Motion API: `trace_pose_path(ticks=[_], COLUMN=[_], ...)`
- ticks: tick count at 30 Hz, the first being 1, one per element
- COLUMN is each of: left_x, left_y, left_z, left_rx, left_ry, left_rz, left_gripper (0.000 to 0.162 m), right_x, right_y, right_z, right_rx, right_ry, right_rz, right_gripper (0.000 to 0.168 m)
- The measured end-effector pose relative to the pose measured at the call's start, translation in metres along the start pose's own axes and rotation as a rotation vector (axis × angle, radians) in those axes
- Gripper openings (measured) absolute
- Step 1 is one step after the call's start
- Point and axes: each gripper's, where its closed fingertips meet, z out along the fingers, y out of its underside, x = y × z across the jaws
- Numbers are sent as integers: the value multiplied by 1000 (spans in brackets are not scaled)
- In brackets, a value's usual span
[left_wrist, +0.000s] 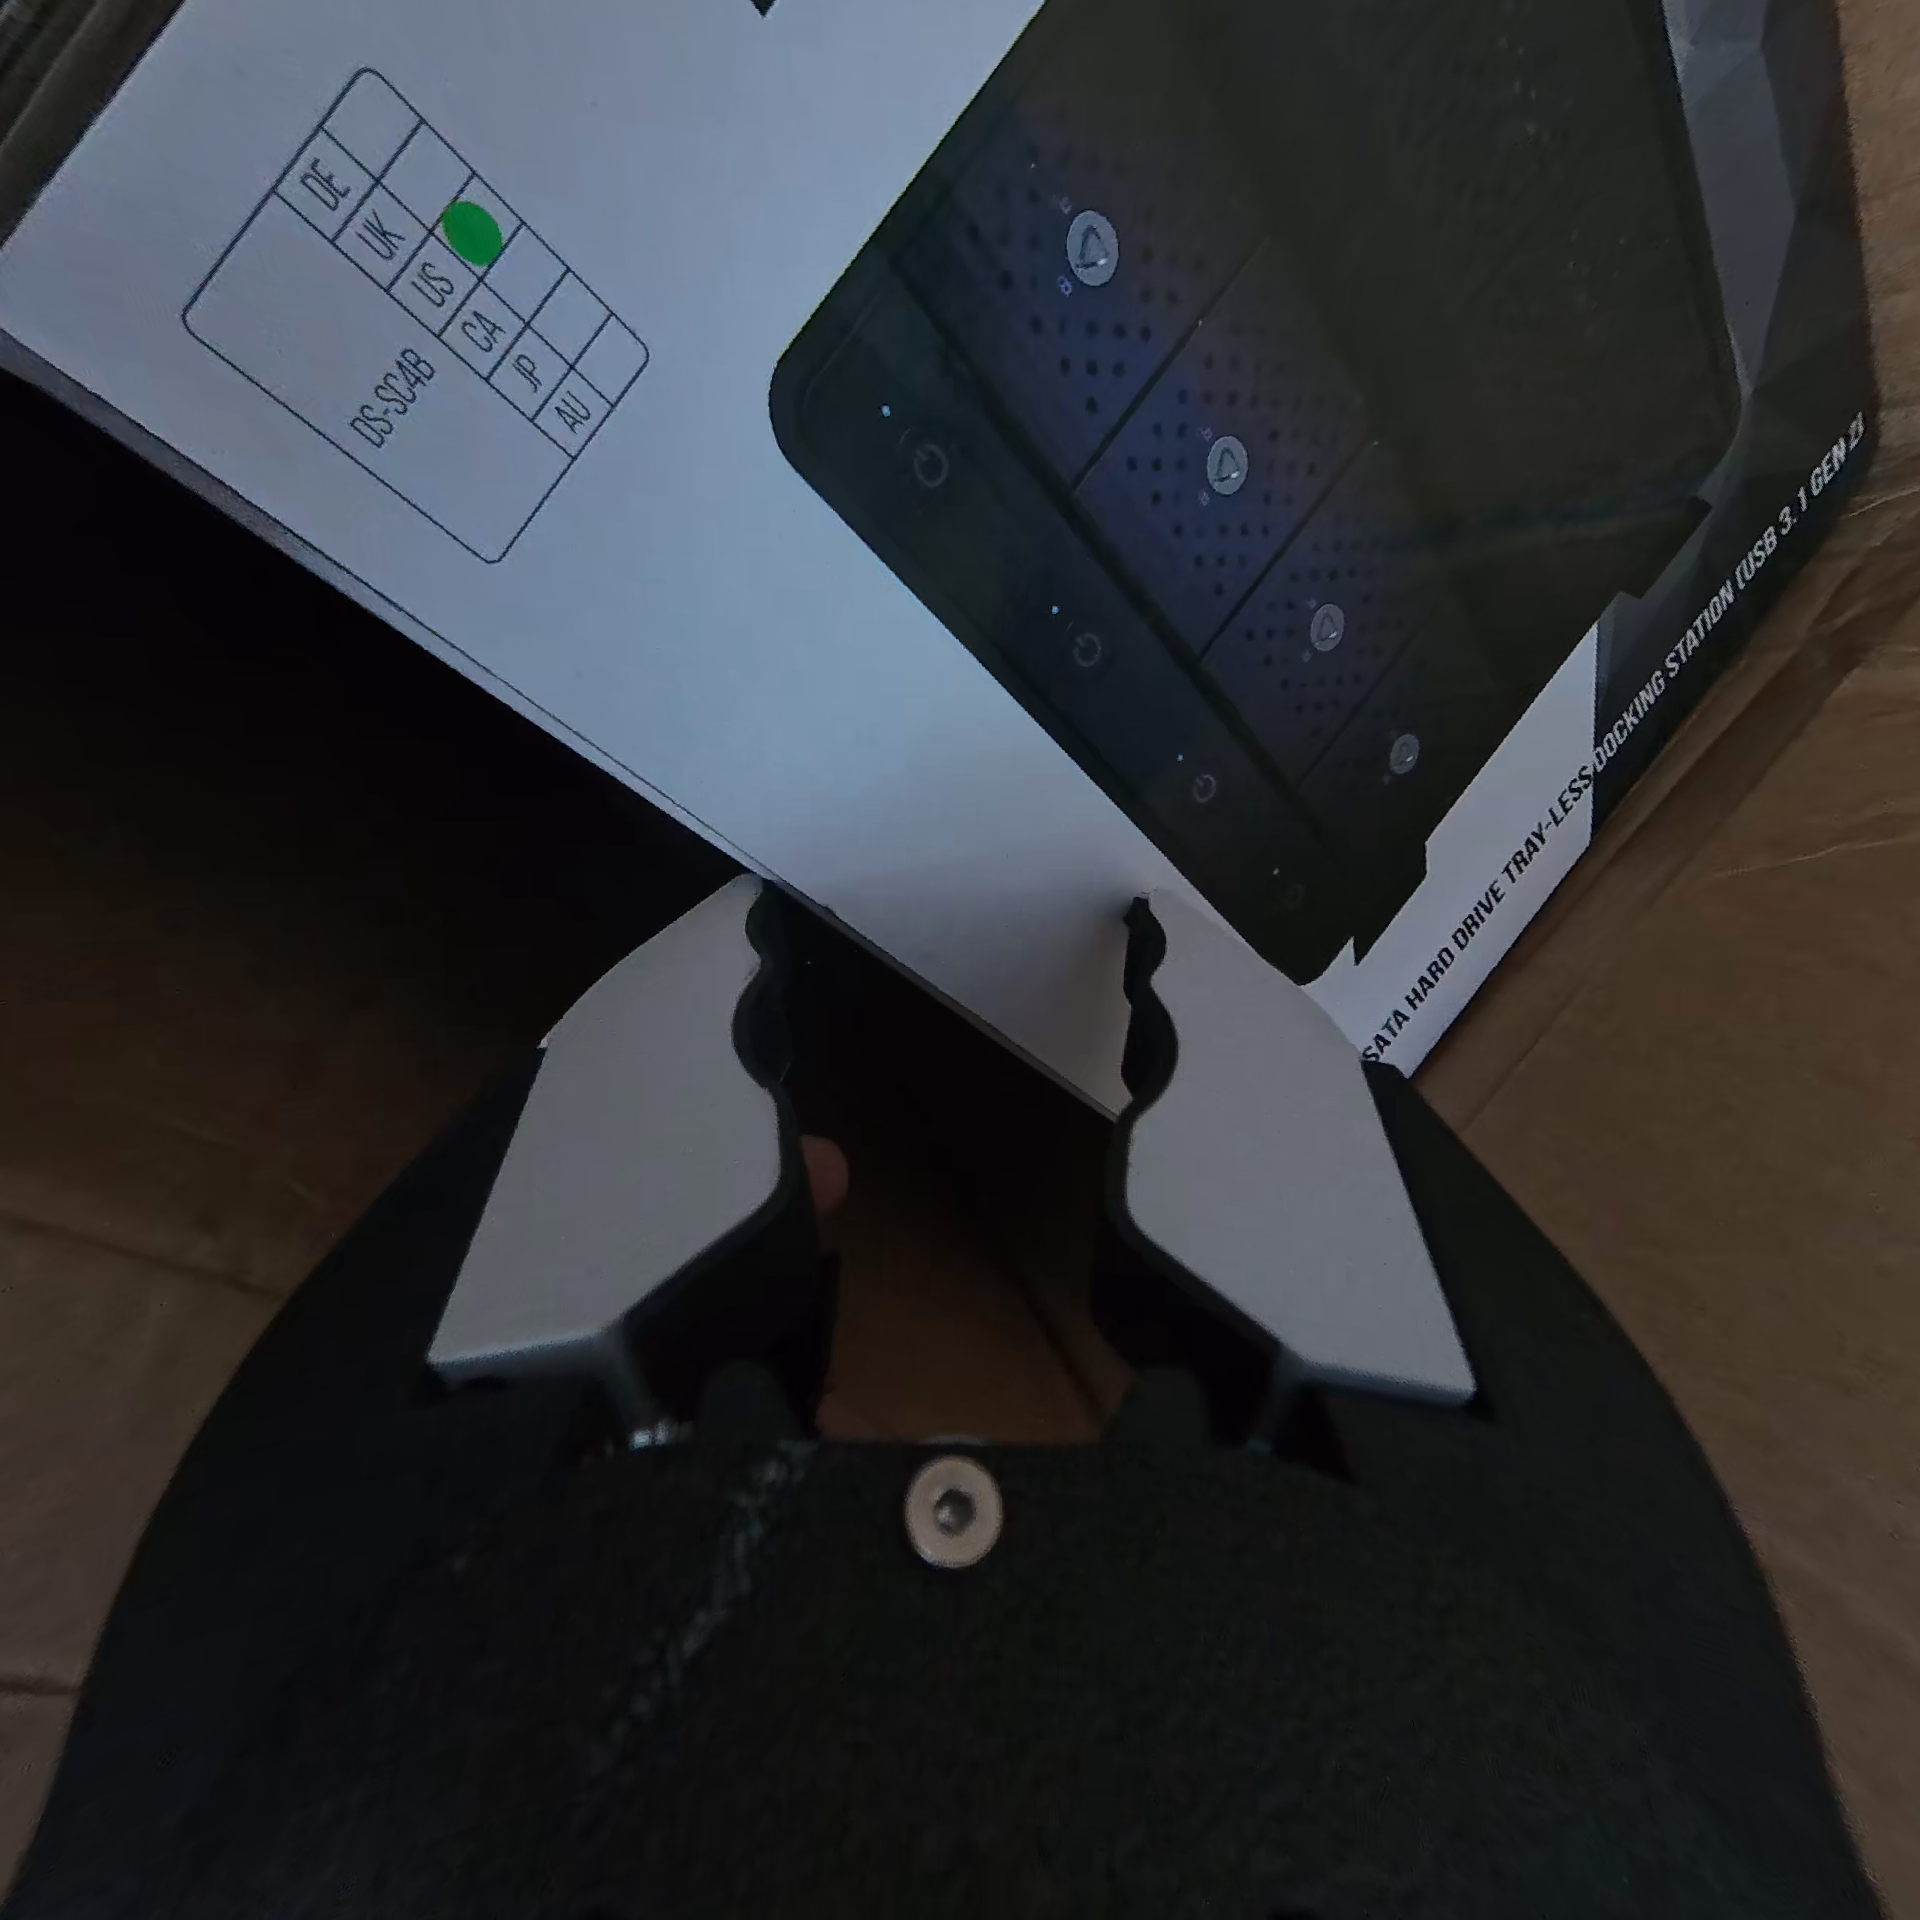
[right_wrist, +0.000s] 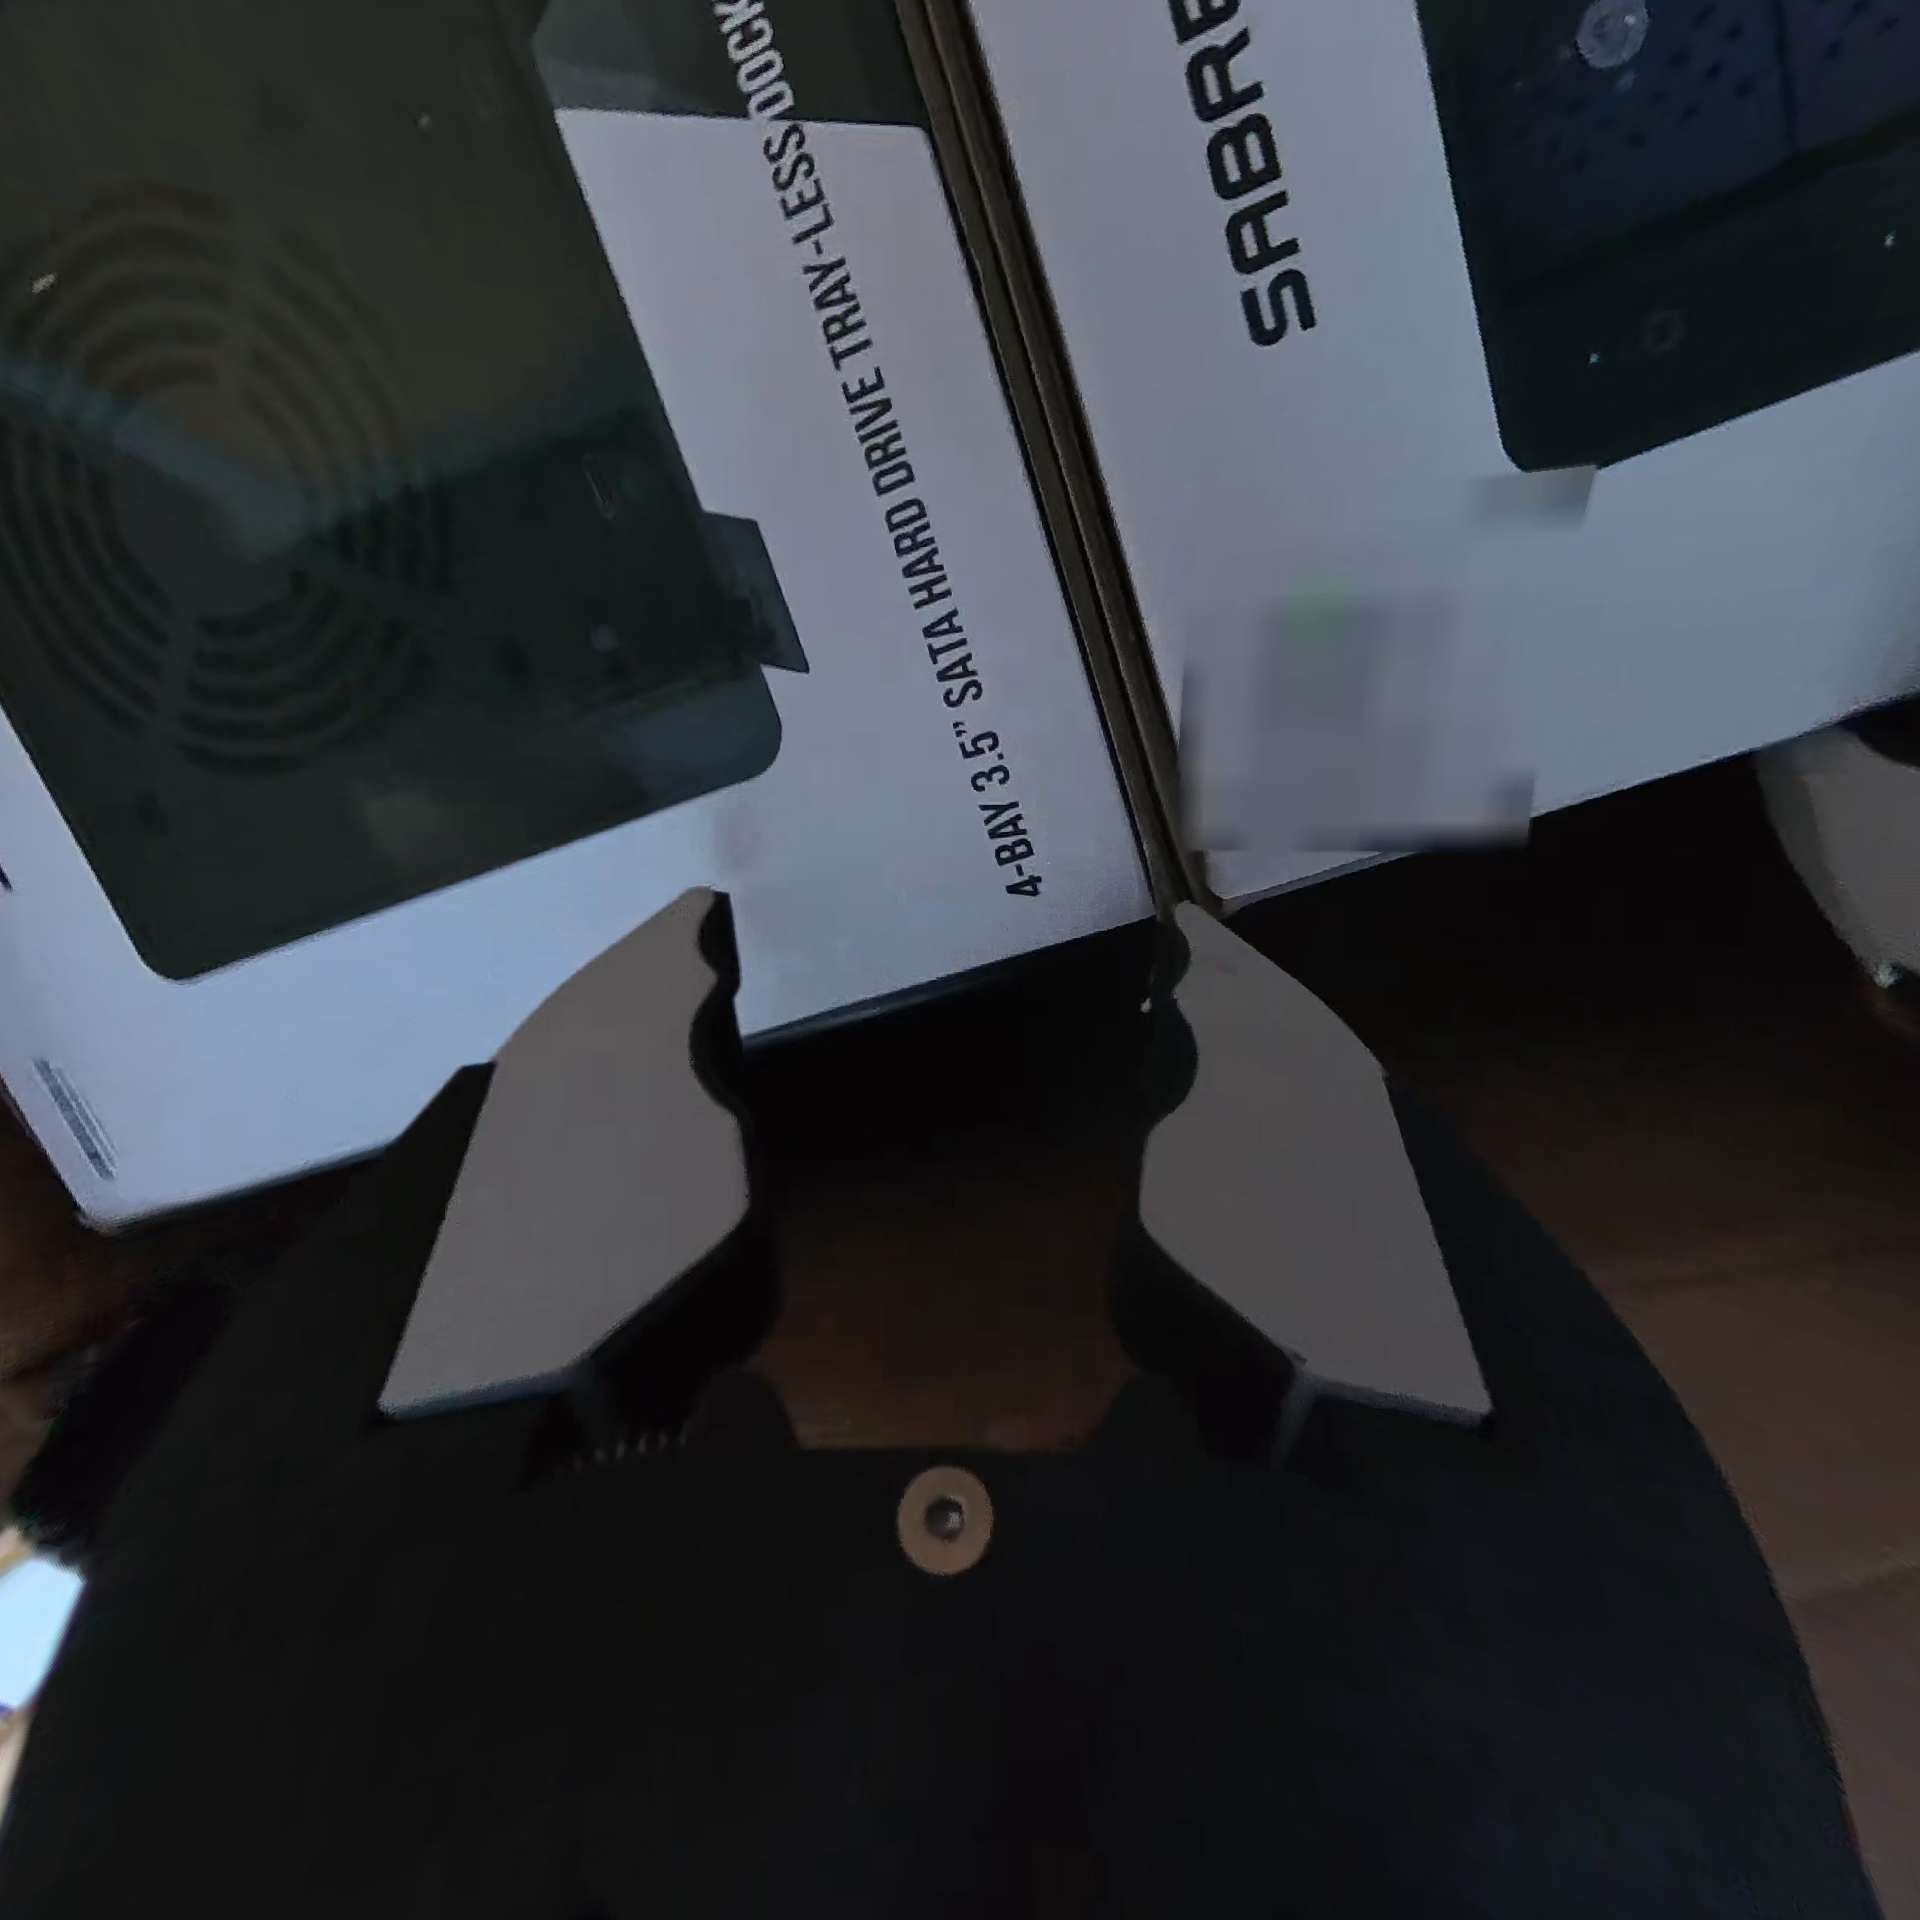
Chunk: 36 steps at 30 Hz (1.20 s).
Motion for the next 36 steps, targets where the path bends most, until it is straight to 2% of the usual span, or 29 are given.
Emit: trace_pose_path(ticks=[5,12,17,21,23,26,30,36], left_x=[1,7,7,7,5,4,3,3], left_y=[5,10,11,14,15,17,18,18], left_z=[7,8,3,0,-1,-2,-4,-5], left_rx=[-17,-3,4,-66,-52,-39,-66,-63], left_ry=[10,-22,-51,-64,-51,-39,-25,-22], left_rz=[-43,-42,-77,-89,-95,-81,-62,-53], left_gripper=[59,61,61,61,59,58,57,56], right_x=[1,-9,-11,-18,-18,-11,-13,-12], right_y=[7,12,10,9,6,1,-1,-1], right_z=[2,2,1,1,-1,-3,-3,-6], right_rx=[-12,17,46,33,79,104,107,107], right_ry=[-28,-56,-61,-59,-86,-76,-59,-56], right_rz=[-184,-226,-194,-150,-93,-6,20,38], right_gripper=[80,96,96,107,105,93,104,101])
